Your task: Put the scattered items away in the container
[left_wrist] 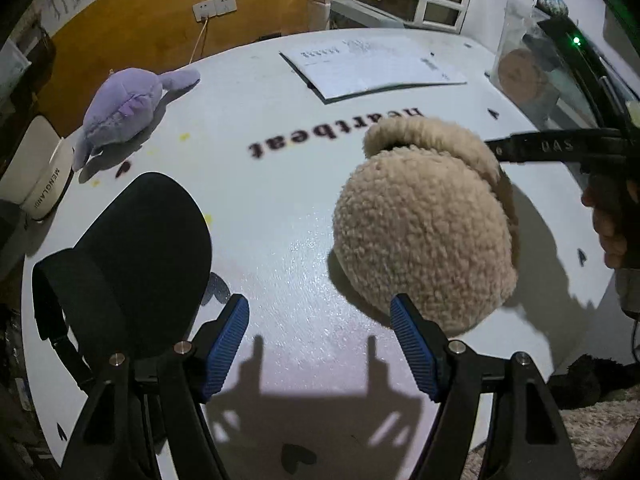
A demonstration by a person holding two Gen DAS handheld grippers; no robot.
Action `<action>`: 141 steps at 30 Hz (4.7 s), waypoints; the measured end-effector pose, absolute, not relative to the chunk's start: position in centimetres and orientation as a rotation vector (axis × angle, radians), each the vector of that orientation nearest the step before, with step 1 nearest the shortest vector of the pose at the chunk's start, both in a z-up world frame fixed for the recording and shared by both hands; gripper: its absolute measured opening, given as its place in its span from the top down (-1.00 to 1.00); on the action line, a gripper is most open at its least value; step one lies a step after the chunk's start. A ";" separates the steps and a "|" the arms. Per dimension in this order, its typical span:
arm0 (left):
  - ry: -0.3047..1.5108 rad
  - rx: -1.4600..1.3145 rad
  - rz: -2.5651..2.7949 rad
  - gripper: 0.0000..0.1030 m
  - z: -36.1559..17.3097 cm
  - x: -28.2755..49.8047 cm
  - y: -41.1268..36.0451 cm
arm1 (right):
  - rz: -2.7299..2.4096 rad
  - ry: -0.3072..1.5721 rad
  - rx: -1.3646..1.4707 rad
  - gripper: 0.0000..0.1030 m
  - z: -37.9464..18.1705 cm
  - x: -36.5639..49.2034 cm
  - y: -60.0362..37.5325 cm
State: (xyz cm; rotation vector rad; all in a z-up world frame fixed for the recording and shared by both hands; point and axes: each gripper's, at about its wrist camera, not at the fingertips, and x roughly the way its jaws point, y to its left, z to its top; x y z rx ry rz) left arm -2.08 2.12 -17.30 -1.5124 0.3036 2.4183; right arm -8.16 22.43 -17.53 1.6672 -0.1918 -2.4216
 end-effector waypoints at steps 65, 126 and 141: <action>-0.006 -1.523 2.415 -0.41 -18.5 2.8 -5.4 | -1.990 0.301 1.746 0.01 -15.3 -3.4 9.3; 0.631 -0.848 1.806 0.59 -15.3 7.2 15.6 | -2.117 -1.188 1.568 -0.39 -11.8 1.3 31.3; 0.183 -1.089 1.823 0.61 -14.4 1.8 16.6 | -2.485 -0.825 1.518 -0.23 -10.8 8.4 31.2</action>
